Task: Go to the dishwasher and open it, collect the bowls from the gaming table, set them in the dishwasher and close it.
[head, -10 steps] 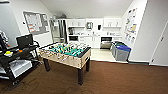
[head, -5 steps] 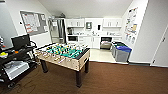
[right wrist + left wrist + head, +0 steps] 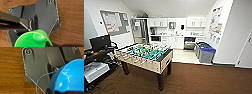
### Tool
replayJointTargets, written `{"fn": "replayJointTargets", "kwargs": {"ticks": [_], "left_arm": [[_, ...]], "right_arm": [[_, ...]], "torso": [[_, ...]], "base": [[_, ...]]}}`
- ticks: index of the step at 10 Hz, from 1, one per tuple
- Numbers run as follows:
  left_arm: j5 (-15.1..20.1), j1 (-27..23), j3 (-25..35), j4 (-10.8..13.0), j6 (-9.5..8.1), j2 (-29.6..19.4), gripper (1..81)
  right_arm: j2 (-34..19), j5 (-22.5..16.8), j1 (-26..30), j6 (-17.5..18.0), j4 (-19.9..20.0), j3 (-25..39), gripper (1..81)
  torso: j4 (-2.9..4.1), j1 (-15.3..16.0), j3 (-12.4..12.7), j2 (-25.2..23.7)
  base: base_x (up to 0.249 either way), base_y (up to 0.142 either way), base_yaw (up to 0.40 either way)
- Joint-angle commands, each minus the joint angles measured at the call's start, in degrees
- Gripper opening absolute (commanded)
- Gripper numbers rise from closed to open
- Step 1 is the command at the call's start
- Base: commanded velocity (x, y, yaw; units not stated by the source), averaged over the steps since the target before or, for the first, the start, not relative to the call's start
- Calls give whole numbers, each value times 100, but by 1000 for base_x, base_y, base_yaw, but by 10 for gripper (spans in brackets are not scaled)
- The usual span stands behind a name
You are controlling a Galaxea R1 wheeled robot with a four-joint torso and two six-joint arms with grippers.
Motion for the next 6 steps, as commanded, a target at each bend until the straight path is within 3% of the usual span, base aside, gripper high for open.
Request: {"fn": "replayJointTargets", "kwargs": {"ticks": [1, 6], "left_arm": [[325, -238, -14, 36, 7, -33, 10], [325, -238, -22, 44, 7, -33, 10]], "right_arm": [[-83, -255, 187, -4, -3, -17, 10], [-74, -246, 187, -4, -3, -17, 10]], "torso": [[0, 0, 0, 0], [0, 2, 0, 0]], "base": [[163, -101, 0], [163, -101, 0]]}}
